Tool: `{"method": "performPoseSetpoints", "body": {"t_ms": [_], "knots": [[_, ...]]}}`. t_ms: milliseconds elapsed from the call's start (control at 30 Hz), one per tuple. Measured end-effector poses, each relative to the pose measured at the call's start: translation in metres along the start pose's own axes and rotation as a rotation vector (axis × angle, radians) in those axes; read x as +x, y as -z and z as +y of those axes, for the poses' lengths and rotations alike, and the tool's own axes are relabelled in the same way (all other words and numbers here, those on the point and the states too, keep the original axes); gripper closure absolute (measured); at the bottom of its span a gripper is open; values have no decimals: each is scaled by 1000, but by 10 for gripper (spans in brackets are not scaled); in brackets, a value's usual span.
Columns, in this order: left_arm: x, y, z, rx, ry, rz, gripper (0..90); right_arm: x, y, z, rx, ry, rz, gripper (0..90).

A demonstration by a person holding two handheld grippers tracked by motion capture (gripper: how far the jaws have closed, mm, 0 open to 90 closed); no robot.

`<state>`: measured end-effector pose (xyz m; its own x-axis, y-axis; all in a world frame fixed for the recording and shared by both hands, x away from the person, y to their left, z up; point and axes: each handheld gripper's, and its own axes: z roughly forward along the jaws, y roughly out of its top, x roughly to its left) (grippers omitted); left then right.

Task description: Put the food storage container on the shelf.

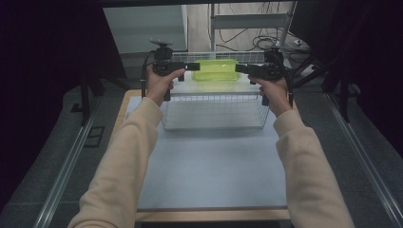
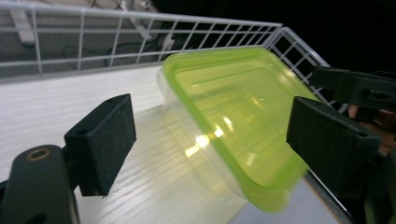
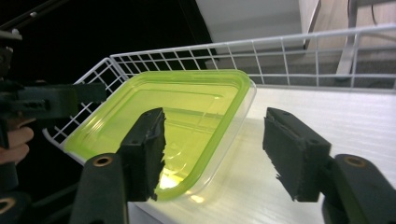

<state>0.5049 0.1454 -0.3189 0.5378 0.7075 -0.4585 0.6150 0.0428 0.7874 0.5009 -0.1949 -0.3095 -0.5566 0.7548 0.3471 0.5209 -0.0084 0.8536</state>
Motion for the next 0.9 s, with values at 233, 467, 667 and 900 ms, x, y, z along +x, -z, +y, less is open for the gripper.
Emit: {"method": "performPoseSetpoints", "body": {"t_ms": [233, 467, 667, 900], "knots": [[-17, 39, -23, -54, -56, -34, 152, 4, 31, -15, -31, 51, 69, 346], [-36, 68, -67, -54, -104, -57, 160, 16, 65, -52, -21, 161, 125, 345], [-48, 85, -112, -11, -126, -105, 160, 25, 87, -89, 8, 221, 176, 334], [-50, 89, -161, 30, -157, -116, 160, 24, 95, -135, 46, 206, 240, 330]]}}
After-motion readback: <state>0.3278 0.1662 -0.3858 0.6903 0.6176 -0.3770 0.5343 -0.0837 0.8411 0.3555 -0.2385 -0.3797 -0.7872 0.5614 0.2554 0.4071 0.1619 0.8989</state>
